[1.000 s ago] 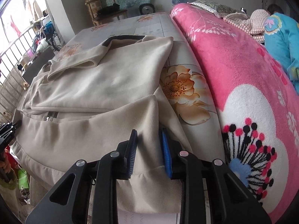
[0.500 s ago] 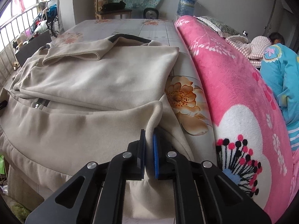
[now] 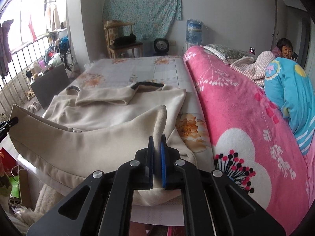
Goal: Fold large clothes
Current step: 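Fold the held hem over the jacket toward the collar and release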
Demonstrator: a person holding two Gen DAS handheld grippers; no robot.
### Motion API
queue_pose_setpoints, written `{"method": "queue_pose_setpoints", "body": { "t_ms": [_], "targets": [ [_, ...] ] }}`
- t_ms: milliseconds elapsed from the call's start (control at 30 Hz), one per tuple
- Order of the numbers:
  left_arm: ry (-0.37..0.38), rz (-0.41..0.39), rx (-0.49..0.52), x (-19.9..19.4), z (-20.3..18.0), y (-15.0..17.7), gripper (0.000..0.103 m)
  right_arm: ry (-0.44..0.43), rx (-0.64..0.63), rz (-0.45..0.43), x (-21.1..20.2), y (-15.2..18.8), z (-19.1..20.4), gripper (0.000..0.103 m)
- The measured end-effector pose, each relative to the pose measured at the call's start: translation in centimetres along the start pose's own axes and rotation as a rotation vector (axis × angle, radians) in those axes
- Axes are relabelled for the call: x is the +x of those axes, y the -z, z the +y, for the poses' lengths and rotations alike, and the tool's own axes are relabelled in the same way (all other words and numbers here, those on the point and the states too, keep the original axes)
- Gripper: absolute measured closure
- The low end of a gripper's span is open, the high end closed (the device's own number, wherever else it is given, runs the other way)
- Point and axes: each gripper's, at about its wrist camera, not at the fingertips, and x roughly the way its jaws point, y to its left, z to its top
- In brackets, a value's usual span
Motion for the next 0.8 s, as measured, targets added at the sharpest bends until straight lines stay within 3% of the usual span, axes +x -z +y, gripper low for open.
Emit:
{"method": "queue_pose_setpoints", "body": {
  "t_ms": [200,367,467,567,633,667,700,733,800],
  "targets": [
    [0.032,-0.111,-0.014,-0.5,1.3,-5.3,0.099,-0.028,-0.038,-0.142,-0.4,-5.5,-0.3,0.097],
    [0.013,-0.111,0.007,5.5,2.4,-10.9,0.099,-0.051,-0.05,-0.178,4.6,-11.8,-1.7,0.097],
    [0.001,-0.057,0.013,11.1,2.9,-13.4,0.098,-0.065,-0.027,-0.132,10.1,-14.6,-2.6,0.097],
    [-0.005,0.054,0.017,17.7,2.9,-14.4,0.097,-0.073,0.015,-0.051,16.2,-15.7,-3.3,0.097],
    [-0.031,0.177,0.032,22.8,2.8,-13.8,0.092,-0.052,0.028,0.066,21.2,-15.6,-3.7,0.091],
    [-0.054,0.221,0.034,24.6,2.8,-13.3,0.088,-0.019,0.033,0.118,23.2,-15.3,-4.1,0.082],
    [-0.084,0.262,0.035,26.1,3.1,-12.9,0.088,0.025,0.03,0.167,25.0,-14.8,-4.4,0.074],
    [-0.111,0.295,0.021,27.0,3.5,-12.6,0.088,0.044,0.028,0.186,25.8,-14.4,-4.6,0.074],
    [-0.067,0.274,-0.05,26.2,4.7,-12.3,0.087,-0.005,0.022,0.166,25.3,-13.8,-4.6,0.074]
  ]
}}
